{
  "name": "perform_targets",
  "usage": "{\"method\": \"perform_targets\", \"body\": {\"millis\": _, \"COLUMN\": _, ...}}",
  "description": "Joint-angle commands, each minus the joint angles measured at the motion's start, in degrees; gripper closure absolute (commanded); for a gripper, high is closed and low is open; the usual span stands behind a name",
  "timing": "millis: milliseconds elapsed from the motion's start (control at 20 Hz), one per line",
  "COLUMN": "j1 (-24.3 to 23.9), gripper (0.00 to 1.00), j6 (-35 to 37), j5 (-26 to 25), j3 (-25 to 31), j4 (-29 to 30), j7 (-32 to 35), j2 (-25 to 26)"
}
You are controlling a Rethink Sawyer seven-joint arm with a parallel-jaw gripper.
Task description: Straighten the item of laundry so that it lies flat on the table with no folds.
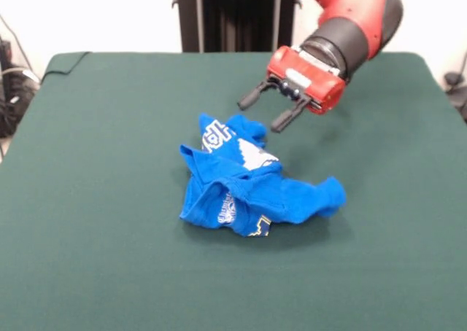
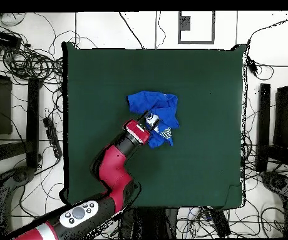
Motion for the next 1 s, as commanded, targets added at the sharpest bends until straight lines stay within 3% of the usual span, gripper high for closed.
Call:
{"method": "perform_targets", "body": {"millis": 50, "j1": -5.1, "gripper": 0.0, "j6": 3.1, "j5": -3.5, "j3": 3.8, "j4": -6.2, "j7": -7.2, "j2": 8.8}}
{"method": "perform_targets", "body": {"millis": 250, "j1": -8.0, "gripper": 0.0, "j6": 1.1, "j5": -6.9, "j3": 4.6, "j4": -9.6, "j7": -2.5, "j2": 10.6}}
{"method": "perform_targets", "body": {"millis": 500, "j1": -8.6, "gripper": 0.0, "j6": 7.2, "j5": -6.7, "j3": 5.2, "j4": -9.2, "j7": -5.4, "j2": 9.4}}
{"method": "perform_targets", "body": {"millis": 650, "j1": -10.7, "gripper": 0.0, "j6": 9.4, "j5": -11.4, "j3": 6.4, "j4": -9.9, "j7": -3.1, "j2": 8.2}}
{"method": "perform_targets", "body": {"millis": 750, "j1": -11.7, "gripper": 0.0, "j6": 7.6, "j5": -13.4, "j3": 7.3, "j4": -10.6, "j7": 0.0, "j2": 8.1}}
{"method": "perform_targets", "body": {"millis": 850, "j1": -11.0, "gripper": 0.0, "j6": 1.3, "j5": -11.4, "j3": 7.9, "j4": -10.8, "j7": 4.5, "j2": 9.0}}
{"method": "perform_targets", "body": {"millis": 1000, "j1": -9.7, "gripper": 0.0, "j6": -2.6, "j5": -10.4, "j3": 8.1, "j4": -10.6, "j7": 7.5, "j2": 8.5}}
